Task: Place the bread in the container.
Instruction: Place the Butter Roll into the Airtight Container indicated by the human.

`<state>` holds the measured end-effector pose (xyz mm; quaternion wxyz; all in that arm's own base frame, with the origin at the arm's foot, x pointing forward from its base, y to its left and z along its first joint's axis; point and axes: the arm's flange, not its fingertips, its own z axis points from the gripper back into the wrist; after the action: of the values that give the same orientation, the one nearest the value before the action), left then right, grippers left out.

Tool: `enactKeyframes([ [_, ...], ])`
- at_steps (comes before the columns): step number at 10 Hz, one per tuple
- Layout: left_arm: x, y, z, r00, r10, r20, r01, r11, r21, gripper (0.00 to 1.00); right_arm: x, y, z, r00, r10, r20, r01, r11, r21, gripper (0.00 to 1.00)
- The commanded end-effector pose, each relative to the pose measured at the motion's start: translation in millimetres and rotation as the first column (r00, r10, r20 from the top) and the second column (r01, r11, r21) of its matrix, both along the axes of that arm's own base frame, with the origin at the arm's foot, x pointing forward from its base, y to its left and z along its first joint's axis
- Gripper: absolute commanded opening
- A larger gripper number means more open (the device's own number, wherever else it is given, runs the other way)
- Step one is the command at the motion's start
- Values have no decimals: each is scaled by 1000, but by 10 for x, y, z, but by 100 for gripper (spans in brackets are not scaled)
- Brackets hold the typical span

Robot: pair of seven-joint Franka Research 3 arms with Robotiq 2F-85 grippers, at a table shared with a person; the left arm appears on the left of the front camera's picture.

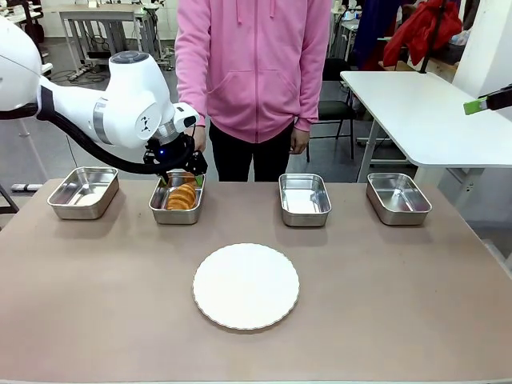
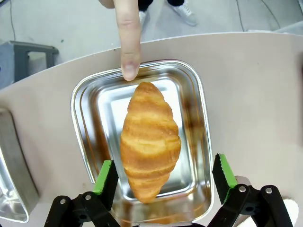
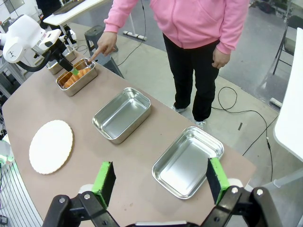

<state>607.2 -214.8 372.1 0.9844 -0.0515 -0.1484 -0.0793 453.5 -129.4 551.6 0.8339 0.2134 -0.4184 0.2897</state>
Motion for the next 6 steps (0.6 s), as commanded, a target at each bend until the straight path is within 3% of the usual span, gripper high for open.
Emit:
enactKeyframes([
  [1, 0, 0, 0, 1000, 0, 0, 0, 1000, 0, 100, -5, 12, -2, 1000, 4, 9, -4, 1000, 7, 100],
  [3, -569, 106, 383, 996, 65, 67, -67, 998, 17, 100, -5, 12, -2, 1000, 4, 9, -4, 1000, 7, 100],
  [6, -1377, 320, 692, 987, 112, 118, -108, 993, -36, 100, -5, 12, -2, 1000, 4, 9, -4, 1000, 7, 100],
])
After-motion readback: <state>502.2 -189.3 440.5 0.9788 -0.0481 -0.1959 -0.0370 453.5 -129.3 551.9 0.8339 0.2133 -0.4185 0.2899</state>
